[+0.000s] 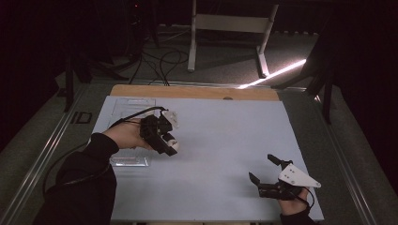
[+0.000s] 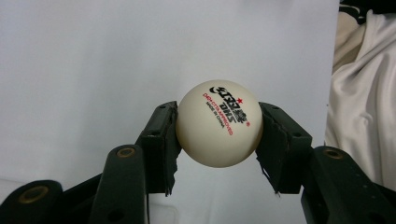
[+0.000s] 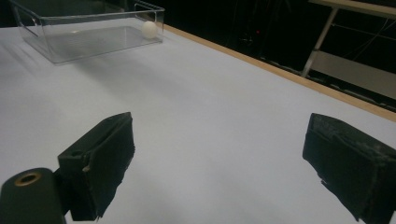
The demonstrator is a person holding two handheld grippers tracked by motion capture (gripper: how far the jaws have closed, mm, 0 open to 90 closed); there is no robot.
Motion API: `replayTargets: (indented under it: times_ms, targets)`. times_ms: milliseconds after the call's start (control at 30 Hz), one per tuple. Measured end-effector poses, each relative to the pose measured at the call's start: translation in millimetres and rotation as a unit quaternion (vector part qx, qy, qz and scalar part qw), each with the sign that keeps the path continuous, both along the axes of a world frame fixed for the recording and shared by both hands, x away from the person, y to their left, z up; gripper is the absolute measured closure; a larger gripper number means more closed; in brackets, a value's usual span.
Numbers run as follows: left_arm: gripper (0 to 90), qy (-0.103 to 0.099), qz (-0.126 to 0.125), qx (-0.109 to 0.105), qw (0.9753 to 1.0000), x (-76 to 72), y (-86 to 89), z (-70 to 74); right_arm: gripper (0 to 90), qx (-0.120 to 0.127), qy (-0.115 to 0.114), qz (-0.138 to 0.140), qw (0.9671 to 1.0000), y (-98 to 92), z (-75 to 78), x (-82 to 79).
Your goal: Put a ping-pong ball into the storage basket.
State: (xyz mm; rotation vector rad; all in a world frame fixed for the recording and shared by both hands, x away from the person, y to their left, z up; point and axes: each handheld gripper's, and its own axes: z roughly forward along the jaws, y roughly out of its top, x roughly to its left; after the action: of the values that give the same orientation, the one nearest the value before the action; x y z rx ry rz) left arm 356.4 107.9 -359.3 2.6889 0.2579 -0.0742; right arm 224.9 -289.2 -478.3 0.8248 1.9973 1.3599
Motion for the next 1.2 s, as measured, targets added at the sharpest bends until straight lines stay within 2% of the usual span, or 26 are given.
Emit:
replayTargets:
  times_ms: [400,700,1200]
  targets:
    - [52.0,-0.007,0.021,-0.003,0.9998,0.9,17.1,7.5,9.2,-0.001,0.001,0.0,1.0,0.3,-0.2,0.1]
    - [52.1,-0.006,0.027,-0.002,0.9996,0.7,25.3,9.3,9.2,-0.001,0.001,0.0,1.0,0.6,0.0,-0.1]
    - [52.1,-0.014,0.051,-0.006,0.9986,-0.7,52.6,14.8,9.1,-0.002,0.001,0.001,1.0,0.8,-0.3,-0.1]
